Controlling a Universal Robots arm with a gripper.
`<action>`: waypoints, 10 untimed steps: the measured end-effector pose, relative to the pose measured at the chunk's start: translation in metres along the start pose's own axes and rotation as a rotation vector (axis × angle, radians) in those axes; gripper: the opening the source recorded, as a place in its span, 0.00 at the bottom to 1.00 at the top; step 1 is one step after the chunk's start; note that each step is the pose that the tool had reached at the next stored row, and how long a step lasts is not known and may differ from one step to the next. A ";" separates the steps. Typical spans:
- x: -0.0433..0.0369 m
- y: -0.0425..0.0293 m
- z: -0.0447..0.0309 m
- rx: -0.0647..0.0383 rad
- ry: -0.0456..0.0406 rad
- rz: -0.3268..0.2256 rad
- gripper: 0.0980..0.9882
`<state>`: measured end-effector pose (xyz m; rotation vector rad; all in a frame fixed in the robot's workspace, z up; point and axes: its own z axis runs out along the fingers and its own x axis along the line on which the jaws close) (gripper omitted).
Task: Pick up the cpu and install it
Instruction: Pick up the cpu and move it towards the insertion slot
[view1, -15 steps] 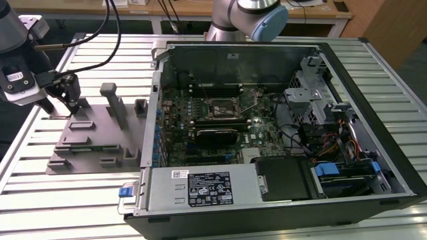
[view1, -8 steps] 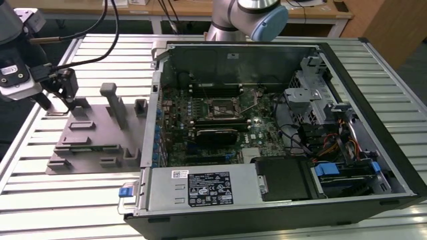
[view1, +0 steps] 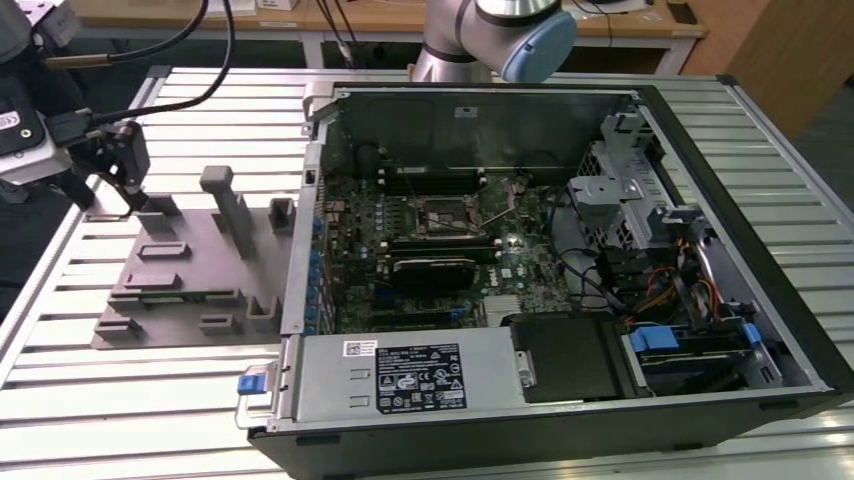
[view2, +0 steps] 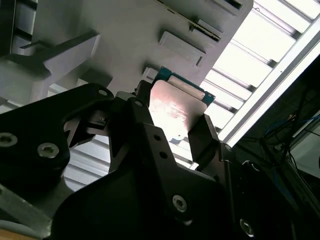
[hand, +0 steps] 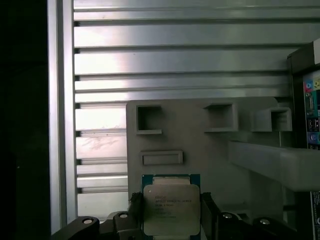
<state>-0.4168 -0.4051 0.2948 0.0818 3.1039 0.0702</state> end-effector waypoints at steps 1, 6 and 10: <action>-0.0001 0.0001 -0.0020 0.000 -0.0004 0.000 0.50; -0.0004 0.0006 -0.0122 0.000 -0.0019 0.000 0.50; -0.0007 0.0009 -0.0202 0.000 -0.0032 0.000 0.50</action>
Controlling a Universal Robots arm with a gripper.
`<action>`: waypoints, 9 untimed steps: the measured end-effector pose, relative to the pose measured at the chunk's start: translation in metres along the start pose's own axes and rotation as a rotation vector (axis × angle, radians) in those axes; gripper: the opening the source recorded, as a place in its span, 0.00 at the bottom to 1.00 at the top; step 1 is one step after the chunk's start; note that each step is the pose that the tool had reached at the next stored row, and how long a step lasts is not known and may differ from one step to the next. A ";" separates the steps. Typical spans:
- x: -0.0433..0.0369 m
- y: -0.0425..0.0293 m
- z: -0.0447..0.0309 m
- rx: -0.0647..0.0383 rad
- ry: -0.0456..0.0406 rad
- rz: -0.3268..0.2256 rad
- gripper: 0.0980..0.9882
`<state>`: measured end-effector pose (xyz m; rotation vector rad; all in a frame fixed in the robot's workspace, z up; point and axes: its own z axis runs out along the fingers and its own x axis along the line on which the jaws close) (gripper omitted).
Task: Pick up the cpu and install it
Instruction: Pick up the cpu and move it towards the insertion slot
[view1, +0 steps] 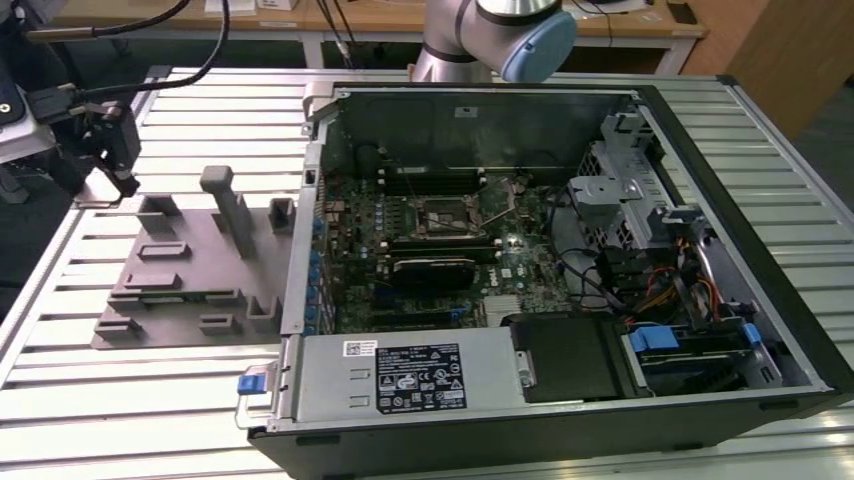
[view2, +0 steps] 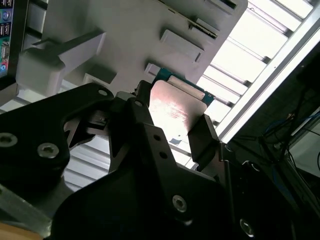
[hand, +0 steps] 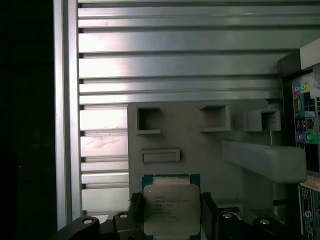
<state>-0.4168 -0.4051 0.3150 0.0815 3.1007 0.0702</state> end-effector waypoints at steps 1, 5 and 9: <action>-0.0001 0.0001 -0.0018 0.000 -0.0005 0.000 0.50; -0.0003 0.0004 -0.0082 0.000 -0.0024 0.000 0.50; -0.0005 0.0007 -0.0146 0.000 -0.0048 0.000 0.50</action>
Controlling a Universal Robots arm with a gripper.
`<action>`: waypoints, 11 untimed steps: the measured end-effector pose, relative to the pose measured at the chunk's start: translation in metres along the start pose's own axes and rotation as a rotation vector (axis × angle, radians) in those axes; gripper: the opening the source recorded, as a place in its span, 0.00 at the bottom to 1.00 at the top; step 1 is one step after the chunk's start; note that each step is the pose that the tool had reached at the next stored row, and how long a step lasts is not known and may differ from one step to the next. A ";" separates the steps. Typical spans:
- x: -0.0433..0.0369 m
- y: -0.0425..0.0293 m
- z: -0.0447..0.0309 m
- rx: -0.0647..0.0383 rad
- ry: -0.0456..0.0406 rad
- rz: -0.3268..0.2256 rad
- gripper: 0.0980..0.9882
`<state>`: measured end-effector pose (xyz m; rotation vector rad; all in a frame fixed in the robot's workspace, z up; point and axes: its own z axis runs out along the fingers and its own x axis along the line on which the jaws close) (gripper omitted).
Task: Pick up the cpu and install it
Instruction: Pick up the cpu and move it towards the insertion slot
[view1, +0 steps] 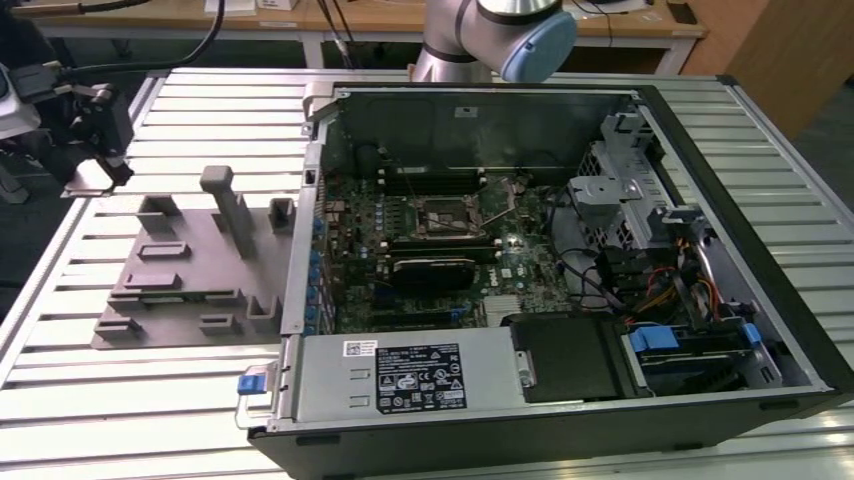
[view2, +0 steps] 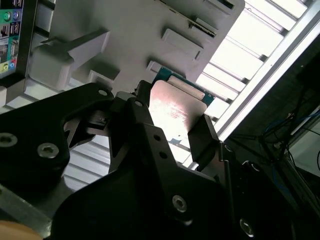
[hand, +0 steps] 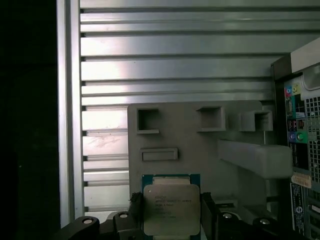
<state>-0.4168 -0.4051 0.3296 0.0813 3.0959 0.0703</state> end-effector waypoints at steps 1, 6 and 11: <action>-0.0001 0.0001 -0.0016 0.000 -0.0006 0.000 0.50; -0.0004 0.0004 -0.0094 0.000 -0.0035 0.000 0.50; -0.0007 0.0008 -0.0173 0.000 -0.0066 0.000 0.50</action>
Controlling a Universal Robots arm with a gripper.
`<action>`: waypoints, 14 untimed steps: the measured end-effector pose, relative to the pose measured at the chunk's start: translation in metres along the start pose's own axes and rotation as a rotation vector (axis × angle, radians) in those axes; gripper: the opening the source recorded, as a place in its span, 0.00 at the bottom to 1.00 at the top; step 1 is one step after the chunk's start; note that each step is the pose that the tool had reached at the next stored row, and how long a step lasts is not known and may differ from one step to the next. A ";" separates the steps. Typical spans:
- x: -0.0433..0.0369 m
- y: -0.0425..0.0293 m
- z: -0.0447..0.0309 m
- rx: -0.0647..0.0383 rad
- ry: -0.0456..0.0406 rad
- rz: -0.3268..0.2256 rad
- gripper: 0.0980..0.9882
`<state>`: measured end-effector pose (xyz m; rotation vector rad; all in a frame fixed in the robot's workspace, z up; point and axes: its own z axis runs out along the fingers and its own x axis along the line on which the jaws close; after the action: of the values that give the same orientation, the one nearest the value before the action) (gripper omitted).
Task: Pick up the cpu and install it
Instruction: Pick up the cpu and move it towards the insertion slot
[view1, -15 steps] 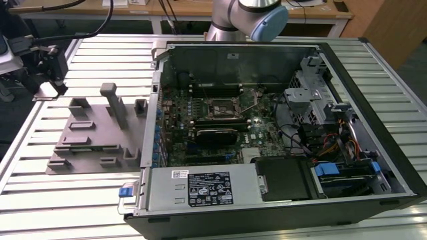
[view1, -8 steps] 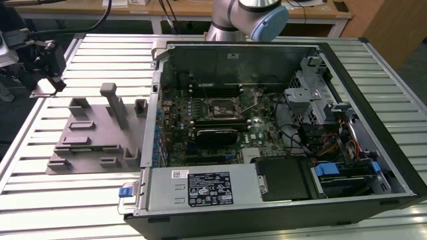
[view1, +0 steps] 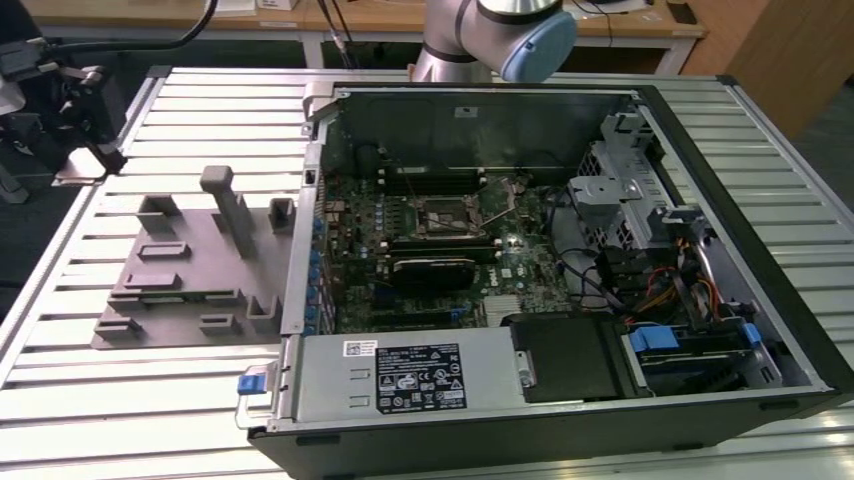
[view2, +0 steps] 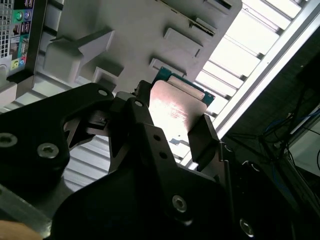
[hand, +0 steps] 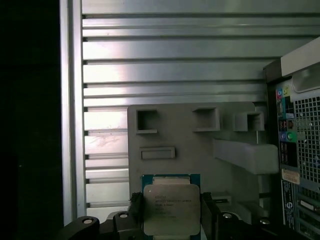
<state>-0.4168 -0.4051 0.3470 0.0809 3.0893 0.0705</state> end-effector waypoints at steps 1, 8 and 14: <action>-0.0001 0.0001 -0.0015 0.000 -0.0005 0.000 0.50; -0.0006 0.0006 -0.0127 0.000 -0.0048 0.000 0.50; -0.0011 0.0010 -0.0218 0.000 -0.0088 0.000 0.50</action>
<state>-0.4168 -0.4051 0.3688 0.0803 3.0805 0.0707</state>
